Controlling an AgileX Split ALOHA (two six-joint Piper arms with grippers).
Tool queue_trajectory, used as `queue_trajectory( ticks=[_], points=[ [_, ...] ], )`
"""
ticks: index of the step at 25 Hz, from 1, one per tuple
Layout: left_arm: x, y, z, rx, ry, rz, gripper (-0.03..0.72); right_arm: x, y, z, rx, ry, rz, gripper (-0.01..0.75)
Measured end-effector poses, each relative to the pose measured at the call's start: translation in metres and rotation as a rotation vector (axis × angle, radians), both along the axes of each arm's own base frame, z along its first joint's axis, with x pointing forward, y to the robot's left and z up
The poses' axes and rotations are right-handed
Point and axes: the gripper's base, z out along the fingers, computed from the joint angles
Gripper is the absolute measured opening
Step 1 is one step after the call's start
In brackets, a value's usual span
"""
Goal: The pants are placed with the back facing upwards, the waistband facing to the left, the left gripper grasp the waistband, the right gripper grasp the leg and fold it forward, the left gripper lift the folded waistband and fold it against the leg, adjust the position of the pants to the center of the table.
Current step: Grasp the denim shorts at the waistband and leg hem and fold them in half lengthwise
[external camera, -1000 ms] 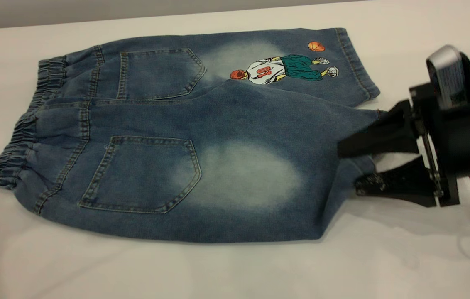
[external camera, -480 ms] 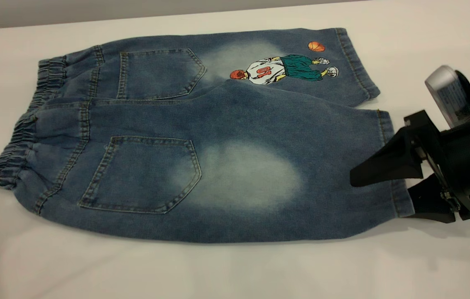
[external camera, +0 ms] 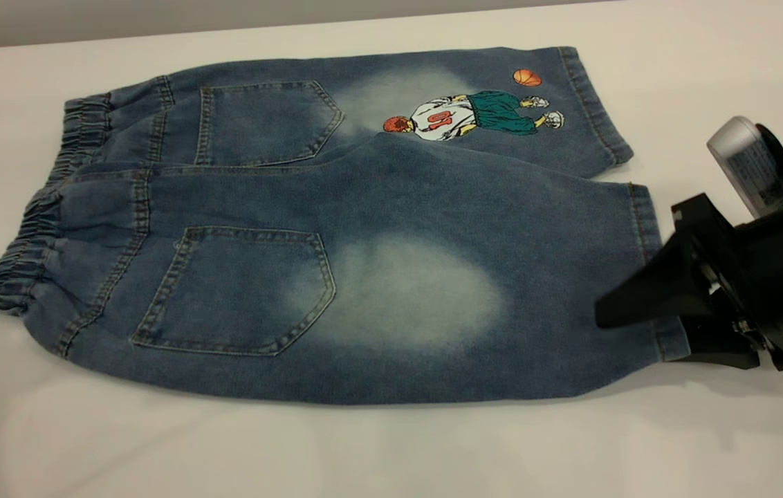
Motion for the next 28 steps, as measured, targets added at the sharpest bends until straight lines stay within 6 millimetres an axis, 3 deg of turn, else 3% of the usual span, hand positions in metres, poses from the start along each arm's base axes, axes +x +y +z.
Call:
queue_trajectory(
  ticks=[4,6,16,23,28],
  points=[
    [0.0,0.0,0.0,0.0,0.0,0.0,0.486,-0.003,0.002,0.001,0.021,-0.004,0.041,0.062],
    [0.0,0.0,0.0,0.0,0.001,0.0,0.486,-0.002,0.002,0.004,0.023,-0.014,0.045,0.025],
    [0.002,0.0,-0.006,0.0,0.037,-0.002,0.486,0.007,0.0,0.046,-0.044,-0.196,0.155,0.012],
    [0.013,-0.001,-0.027,0.005,0.157,-0.007,0.486,0.011,-0.001,0.063,-0.054,-0.268,0.153,0.012],
    [0.017,-0.001,-0.063,0.023,0.31,-0.013,0.486,0.011,-0.001,0.063,-0.056,-0.268,0.154,0.012]
  ],
)
